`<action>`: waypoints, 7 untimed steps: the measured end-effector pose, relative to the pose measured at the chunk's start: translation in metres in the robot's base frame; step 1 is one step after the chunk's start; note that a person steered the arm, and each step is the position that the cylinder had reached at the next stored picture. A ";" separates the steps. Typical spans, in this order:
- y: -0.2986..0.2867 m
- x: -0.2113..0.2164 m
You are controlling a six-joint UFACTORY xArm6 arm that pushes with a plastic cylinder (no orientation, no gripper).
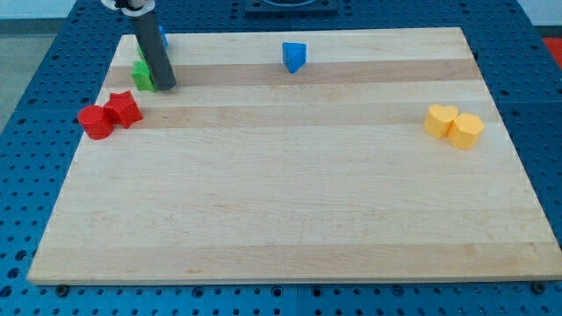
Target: Move red circle on left side of red star
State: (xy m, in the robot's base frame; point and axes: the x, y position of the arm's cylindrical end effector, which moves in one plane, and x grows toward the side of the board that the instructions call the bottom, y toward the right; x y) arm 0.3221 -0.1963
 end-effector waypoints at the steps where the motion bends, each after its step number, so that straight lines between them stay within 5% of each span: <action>1: 0.017 0.055; 2: 0.003 0.131; 3: -0.054 0.161; 4: -0.107 0.154; 7: -0.109 0.082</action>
State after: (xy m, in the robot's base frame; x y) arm 0.4041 -0.3050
